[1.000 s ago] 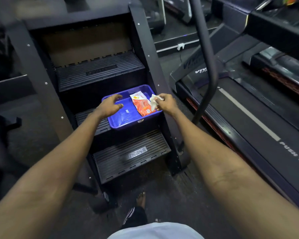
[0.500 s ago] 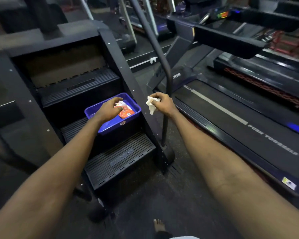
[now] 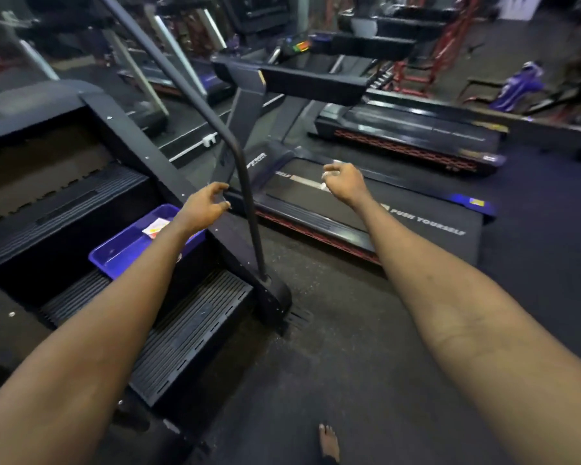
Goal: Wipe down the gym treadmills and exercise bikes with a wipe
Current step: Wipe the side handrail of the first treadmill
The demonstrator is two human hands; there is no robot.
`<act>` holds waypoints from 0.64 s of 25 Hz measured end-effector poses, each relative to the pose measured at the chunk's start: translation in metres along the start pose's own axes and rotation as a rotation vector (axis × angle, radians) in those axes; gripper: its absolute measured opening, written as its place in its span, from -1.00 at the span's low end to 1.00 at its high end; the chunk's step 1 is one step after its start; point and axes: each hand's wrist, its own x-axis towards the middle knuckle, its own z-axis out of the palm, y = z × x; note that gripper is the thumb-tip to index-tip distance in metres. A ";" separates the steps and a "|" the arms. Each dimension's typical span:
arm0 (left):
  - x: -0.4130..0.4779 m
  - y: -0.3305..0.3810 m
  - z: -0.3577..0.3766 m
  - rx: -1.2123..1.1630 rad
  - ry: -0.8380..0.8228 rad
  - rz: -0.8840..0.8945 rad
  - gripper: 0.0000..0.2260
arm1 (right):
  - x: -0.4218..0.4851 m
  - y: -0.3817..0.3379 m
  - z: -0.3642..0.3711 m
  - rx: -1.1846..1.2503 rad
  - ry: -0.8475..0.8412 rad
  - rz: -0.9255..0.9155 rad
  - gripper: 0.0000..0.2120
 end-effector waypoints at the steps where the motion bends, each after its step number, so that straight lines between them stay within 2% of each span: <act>1: 0.005 0.017 0.004 -0.006 -0.007 0.016 -0.60 | 0.000 0.006 -0.019 -0.012 0.024 0.006 -0.64; 6: 0.042 0.096 0.030 -0.003 -0.010 0.100 -0.60 | 0.017 0.034 -0.108 -0.107 0.076 -0.001 -0.50; 12: 0.096 0.172 0.070 -0.016 0.010 0.132 -0.61 | 0.063 0.066 -0.209 -0.162 0.135 -0.015 -0.58; 16: 0.135 0.218 0.098 -0.086 0.070 0.134 -0.66 | 0.103 0.088 -0.261 -0.175 0.134 -0.039 -0.45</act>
